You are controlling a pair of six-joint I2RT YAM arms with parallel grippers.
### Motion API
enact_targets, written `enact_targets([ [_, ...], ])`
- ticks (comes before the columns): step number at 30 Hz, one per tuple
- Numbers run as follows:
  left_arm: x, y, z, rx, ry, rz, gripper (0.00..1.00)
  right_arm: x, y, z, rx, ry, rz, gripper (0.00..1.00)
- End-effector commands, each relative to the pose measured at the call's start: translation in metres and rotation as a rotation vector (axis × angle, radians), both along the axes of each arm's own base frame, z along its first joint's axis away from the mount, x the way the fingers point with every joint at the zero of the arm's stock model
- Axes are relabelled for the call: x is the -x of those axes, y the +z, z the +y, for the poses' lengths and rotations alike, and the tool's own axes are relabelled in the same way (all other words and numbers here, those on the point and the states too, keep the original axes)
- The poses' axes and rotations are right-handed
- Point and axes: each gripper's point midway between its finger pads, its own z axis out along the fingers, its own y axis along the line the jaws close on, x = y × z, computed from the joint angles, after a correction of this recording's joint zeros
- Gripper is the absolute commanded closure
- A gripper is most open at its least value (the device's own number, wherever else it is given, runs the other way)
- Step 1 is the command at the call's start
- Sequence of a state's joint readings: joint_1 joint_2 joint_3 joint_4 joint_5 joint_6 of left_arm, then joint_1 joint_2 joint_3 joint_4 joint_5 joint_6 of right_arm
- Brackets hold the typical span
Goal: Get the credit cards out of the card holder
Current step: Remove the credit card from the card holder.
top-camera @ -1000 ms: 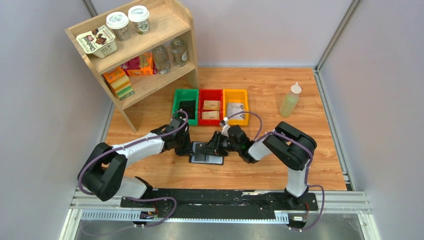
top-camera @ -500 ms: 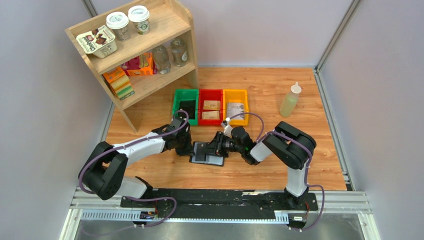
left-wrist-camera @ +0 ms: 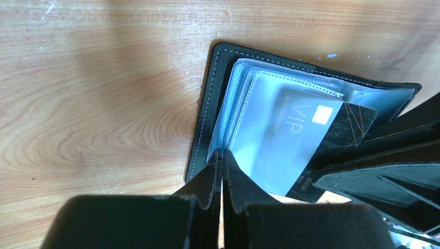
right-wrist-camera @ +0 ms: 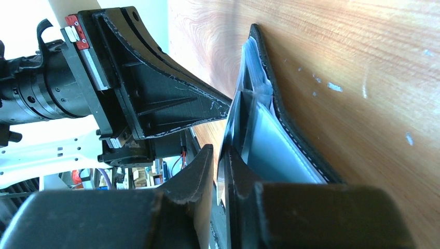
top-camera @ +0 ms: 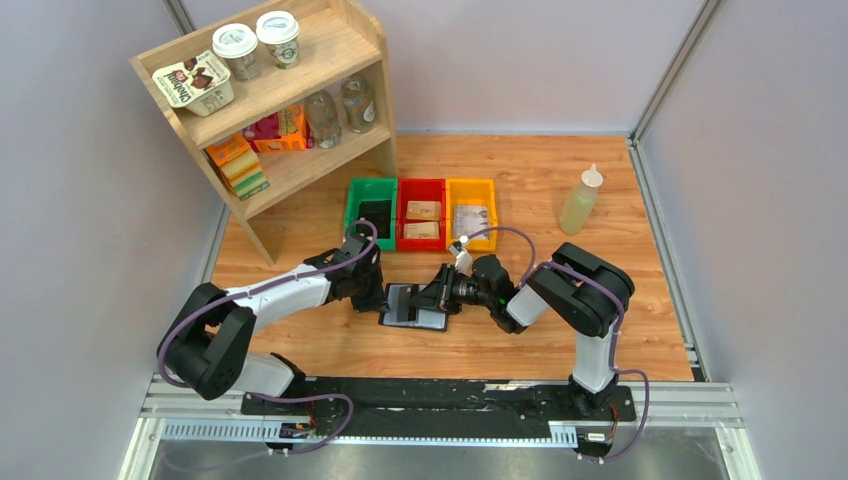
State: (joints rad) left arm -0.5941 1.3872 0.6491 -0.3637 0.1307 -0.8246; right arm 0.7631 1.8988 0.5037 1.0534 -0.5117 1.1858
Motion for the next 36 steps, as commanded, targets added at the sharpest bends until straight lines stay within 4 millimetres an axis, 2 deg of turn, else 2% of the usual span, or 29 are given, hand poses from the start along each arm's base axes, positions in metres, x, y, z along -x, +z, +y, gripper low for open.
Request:
enact_targets([
  [1,0.015,-0.018,0.013,-0.078,-0.001,0.066,1.00,-0.008,0.030,0.002,-0.098,-0.004,-0.088,0.88],
  [7,0.015,-0.016,0.013,-0.075,0.000,0.059,1.00,-0.009,0.023,-0.005,-0.079,-0.015,-0.075,0.99],
  [18,0.013,-0.011,0.008,-0.042,-0.011,0.032,1.00,-0.006,0.001,-0.033,0.038,-0.041,-0.034,1.00],
  [22,0.007,-0.001,0.003,-0.007,-0.016,-0.014,1.00,-0.002,-0.007,-0.044,0.116,-0.035,-0.034,1.00],
  [28,-0.007,0.026,0.001,0.019,-0.030,-0.131,0.98,0.006,-0.013,-0.058,0.227,-0.020,-0.034,1.00],
  [30,-0.011,0.036,0.001,0.024,-0.045,-0.166,0.92,0.007,-0.010,-0.061,0.252,-0.013,-0.048,1.00],
  [32,-0.016,0.051,0.000,0.030,-0.072,-0.218,0.80,0.007,-0.002,-0.065,0.289,-0.001,-0.087,1.00],
  [34,-0.021,0.068,-0.002,0.042,-0.108,-0.284,0.59,0.006,0.010,-0.069,0.325,0.019,-0.138,1.00],
  [36,-0.025,0.091,-0.006,0.067,-0.175,-0.374,0.50,0.005,0.027,-0.072,0.359,0.052,-0.210,1.00],
])
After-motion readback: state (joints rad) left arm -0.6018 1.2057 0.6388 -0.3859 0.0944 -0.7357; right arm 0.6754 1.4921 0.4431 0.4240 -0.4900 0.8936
